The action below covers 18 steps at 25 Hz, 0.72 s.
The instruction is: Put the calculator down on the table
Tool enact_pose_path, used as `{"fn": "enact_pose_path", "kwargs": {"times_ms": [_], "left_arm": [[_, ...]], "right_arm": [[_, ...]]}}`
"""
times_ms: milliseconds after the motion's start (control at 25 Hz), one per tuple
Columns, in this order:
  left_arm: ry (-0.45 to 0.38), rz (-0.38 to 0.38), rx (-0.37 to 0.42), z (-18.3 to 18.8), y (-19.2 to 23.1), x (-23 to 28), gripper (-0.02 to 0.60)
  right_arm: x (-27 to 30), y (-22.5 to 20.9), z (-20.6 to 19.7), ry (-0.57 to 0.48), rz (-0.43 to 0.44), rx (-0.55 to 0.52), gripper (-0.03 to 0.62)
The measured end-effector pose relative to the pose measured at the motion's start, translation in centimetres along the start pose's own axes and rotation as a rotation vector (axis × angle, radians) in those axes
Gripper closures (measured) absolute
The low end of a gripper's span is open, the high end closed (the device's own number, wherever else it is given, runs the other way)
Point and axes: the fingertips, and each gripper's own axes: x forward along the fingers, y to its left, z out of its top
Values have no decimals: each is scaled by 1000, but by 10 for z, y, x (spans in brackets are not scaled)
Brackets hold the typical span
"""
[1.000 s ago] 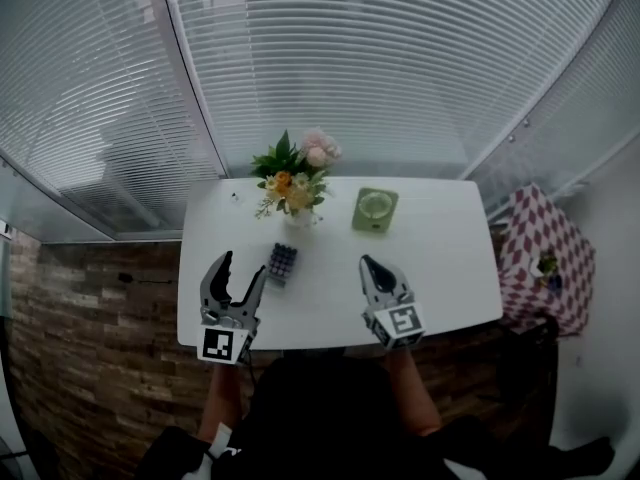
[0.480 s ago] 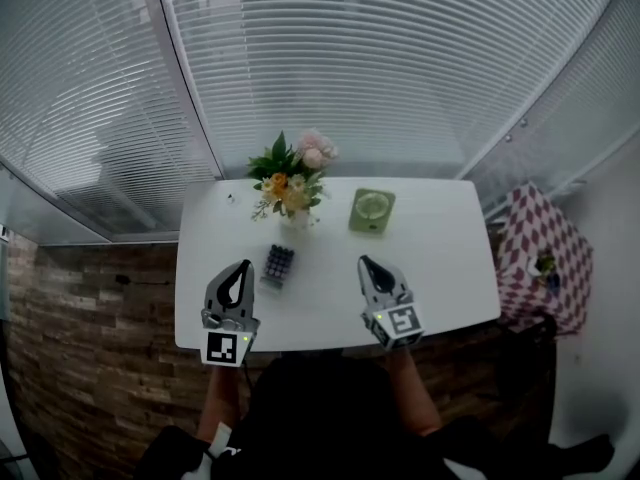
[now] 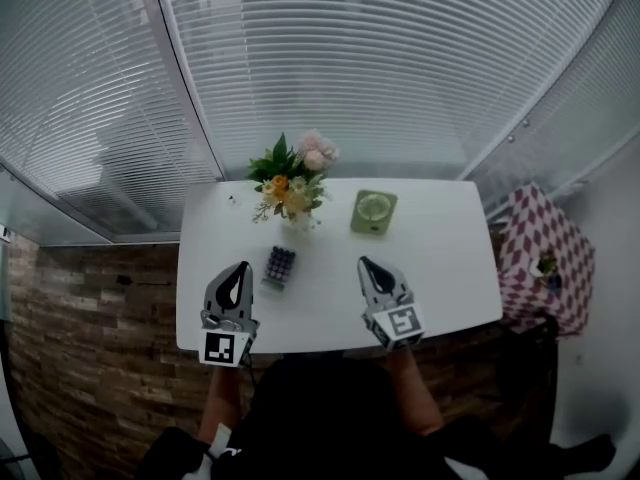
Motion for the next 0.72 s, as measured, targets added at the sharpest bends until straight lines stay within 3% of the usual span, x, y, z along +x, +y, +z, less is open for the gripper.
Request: {"fn": "enact_pose_path", "kwargs": {"times_ms": [720], "left_arm": [[25,-13,-13,-9,8,7,575]], "right_arm": [[8,6,-1,38,27,-7,588]]}}
